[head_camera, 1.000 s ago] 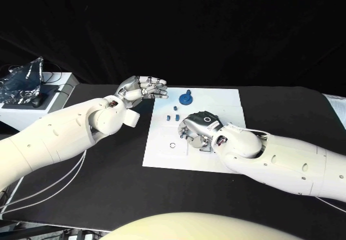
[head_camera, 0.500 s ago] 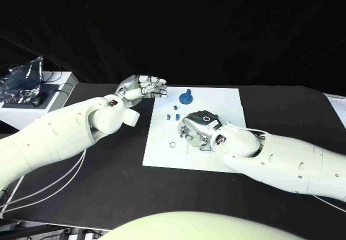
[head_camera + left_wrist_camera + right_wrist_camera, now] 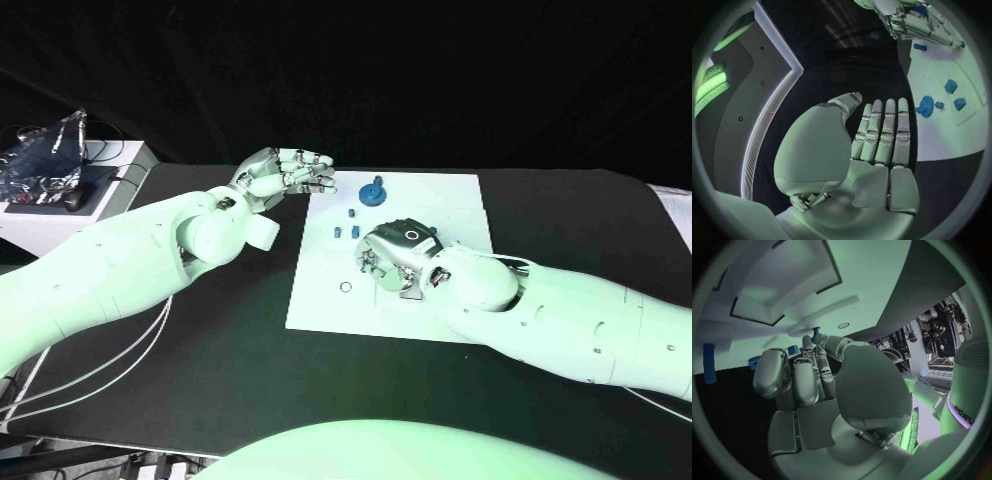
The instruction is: Assemble the parts on the task board
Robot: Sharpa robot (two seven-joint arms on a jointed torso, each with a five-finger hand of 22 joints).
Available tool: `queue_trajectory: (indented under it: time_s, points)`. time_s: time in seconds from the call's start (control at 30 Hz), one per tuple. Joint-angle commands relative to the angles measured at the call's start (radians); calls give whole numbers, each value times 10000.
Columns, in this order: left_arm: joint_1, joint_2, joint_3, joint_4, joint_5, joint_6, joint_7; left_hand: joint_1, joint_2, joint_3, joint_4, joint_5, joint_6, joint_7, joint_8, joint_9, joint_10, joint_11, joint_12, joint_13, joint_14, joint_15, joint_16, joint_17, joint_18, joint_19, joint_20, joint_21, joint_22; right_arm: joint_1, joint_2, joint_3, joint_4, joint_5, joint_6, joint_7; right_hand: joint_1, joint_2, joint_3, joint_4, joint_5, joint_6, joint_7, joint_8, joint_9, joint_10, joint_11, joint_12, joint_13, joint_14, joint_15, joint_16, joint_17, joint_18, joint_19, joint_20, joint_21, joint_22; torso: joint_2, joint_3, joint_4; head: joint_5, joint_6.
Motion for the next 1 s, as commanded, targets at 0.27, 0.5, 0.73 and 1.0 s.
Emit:
queue_trajectory:
  time_s: [0.27,0.5,0.73,1.0]
  points:
    - [6,9,8,14,69,184,14,64,-21,62,3,-48,1,80,3,-9,-21,80,-52,7,44,-10,-36,9,124,82,1,-49,-8,-30,10,-42,-40,-64,360,233,-391,-407,-347,-23,731,-587,264,-267,-57,-229,-176,-335,-134,414,189,99,-106,-22,-73,175,-323,468,1,-4,1,2,-44]
    - [6,17,8,-5,69,190,-3,64,-21,62,3,-48,1,80,3,-9,-21,80,-52,7,44,-10,-36,9,124,82,1,-49,-8,-35,-40,-49,68,-20,382,307,-459,-540,-429,-12,766,-661,278,-347,-112,-403,-137,-323,-188,400,227,122,-132,-4,-105,217,-401,452,-2,0,-1,20,-82]
    - [6,13,8,-15,69,192,-15,64,-21,62,3,-48,1,80,3,-9,-21,80,-52,7,44,-10,-36,9,124,82,1,-49,-8,-44,-67,-52,106,-12,312,264,-503,-594,-463,10,790,-702,293,-391,-142,-442,-123,-315,-204,392,237,125,-154,4,-119,234,-440,442,-5,3,-3,35,-94]
    - [6,13,8,-22,69,199,-39,64,-21,62,3,-48,1,80,3,-9,-21,80,-52,7,44,-10,-36,9,124,82,1,-49,-8,-47,-84,-53,118,-17,107,171,-520,-660,-477,18,836,-750,319,-448,-185,-576,-91,-329,-240,378,260,130,-183,24,-153,261,-547,406,-2,5,-4,41,-110]
